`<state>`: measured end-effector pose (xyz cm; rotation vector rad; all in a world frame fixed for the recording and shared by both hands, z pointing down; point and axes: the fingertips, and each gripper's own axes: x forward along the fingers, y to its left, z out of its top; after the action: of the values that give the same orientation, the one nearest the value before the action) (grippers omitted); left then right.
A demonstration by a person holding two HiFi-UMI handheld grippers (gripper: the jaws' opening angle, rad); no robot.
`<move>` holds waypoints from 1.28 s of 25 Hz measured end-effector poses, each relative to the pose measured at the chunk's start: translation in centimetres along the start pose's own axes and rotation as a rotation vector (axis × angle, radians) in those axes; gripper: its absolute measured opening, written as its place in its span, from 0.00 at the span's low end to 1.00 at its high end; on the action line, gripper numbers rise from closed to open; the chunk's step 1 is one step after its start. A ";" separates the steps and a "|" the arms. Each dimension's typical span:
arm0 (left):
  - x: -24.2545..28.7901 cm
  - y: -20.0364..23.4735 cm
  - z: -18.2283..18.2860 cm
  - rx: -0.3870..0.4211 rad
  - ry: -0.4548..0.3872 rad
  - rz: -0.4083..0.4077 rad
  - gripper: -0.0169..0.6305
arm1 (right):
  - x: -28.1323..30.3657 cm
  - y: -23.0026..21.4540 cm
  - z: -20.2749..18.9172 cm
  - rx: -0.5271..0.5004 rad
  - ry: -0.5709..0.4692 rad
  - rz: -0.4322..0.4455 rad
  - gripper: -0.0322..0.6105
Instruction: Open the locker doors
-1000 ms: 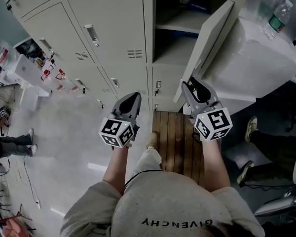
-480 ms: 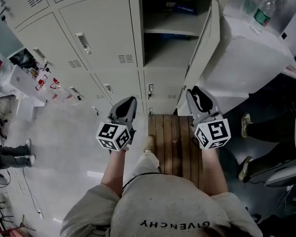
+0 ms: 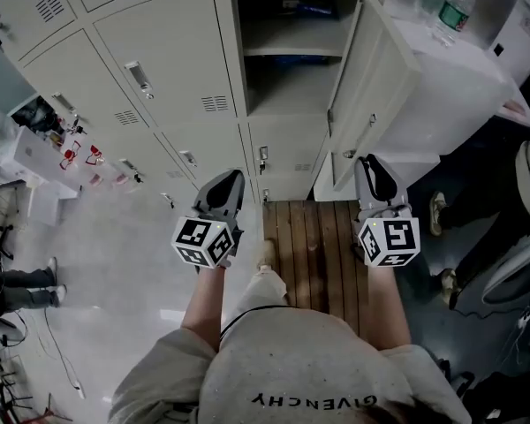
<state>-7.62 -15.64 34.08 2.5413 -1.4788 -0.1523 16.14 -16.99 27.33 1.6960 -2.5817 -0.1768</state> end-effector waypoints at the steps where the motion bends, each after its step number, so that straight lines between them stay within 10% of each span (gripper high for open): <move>1: 0.0 -0.2 0.0 0.001 0.001 -0.004 0.02 | -0.3 -0.6 -0.1 -0.001 0.003 -0.019 0.17; 22: 2.0 -1.1 -1.2 0.005 0.042 -0.035 0.02 | -2.3 -11.8 -1.6 -0.002 0.077 -0.337 0.08; 32: 2.5 -0.6 -1.4 0.004 0.050 -0.025 0.02 | -3.2 -8.7 -1.0 -0.090 0.043 -0.321 0.07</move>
<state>-5.60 -17.35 35.31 2.5485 -1.4308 -0.0896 25.41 -17.54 27.39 2.0434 -2.2190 -0.2604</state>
